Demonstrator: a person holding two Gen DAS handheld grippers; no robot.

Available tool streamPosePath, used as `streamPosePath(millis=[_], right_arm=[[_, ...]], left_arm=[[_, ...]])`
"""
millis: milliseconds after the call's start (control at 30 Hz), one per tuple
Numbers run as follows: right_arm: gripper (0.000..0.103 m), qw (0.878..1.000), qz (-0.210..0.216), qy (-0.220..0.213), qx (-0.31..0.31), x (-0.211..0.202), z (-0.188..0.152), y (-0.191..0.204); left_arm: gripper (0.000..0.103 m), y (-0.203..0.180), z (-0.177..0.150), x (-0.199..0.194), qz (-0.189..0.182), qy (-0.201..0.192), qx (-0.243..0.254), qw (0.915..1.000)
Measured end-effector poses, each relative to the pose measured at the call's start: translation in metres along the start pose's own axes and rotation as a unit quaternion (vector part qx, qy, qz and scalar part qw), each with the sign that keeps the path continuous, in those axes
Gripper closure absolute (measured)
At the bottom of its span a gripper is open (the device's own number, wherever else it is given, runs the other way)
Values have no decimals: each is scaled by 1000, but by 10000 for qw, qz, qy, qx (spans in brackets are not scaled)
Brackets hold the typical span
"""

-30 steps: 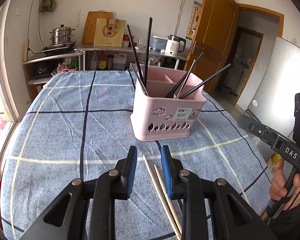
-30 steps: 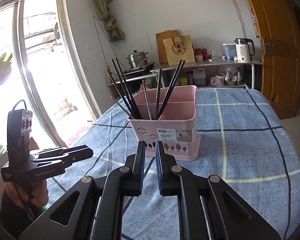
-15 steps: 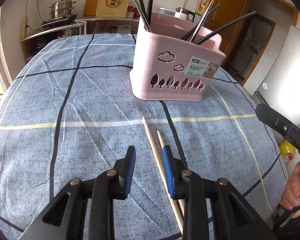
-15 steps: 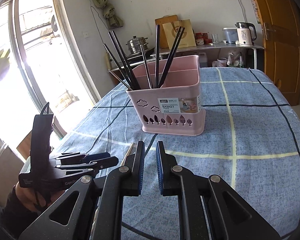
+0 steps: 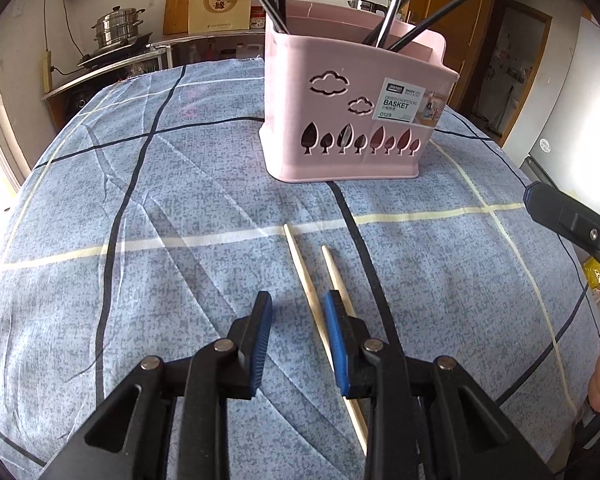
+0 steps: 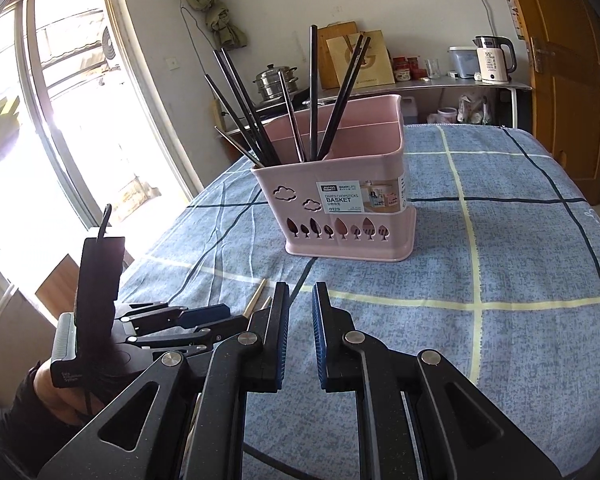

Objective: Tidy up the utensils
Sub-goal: 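Move both grippers down to the light wooden chopsticks, then grasp a wooden chopstick with the left gripper while the right gripper grasps another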

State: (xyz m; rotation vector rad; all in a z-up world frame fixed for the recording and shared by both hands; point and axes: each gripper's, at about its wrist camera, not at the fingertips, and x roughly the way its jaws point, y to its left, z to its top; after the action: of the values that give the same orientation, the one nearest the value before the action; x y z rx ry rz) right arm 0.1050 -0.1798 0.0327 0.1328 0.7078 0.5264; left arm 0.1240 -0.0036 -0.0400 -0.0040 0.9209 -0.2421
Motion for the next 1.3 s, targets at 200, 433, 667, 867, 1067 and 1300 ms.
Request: streamPosePath(millis=[200, 433, 667, 867, 1067, 1300], right_arm=[[91, 9999, 3, 156, -11, 8, -4, 4], [91, 9990, 36, 430, -67, 29, -7, 21], [91, 9964, -16, 822, -206, 57, -12, 38], [91, 9933, -95, 1113, -295, 81, -16, 48], [91, 9896, -289, 1358, -365, 104, -13, 52], [91, 9867, -533, 1449, -512, 111, -11, 60]], left_arm=[[82, 18, -20, -17, 169, -63, -96, 9998], [82, 38, -21, -22, 258, 12, -287, 9993], [82, 50, -4, -9, 111, 89, -541, 9984], [86, 54, 3, -2, 47, 21, -538, 9985], [92, 63, 4, -1, -42, -9, -588, 9983], [92, 65, 8, 2, -158, 62, -601, 9980]])
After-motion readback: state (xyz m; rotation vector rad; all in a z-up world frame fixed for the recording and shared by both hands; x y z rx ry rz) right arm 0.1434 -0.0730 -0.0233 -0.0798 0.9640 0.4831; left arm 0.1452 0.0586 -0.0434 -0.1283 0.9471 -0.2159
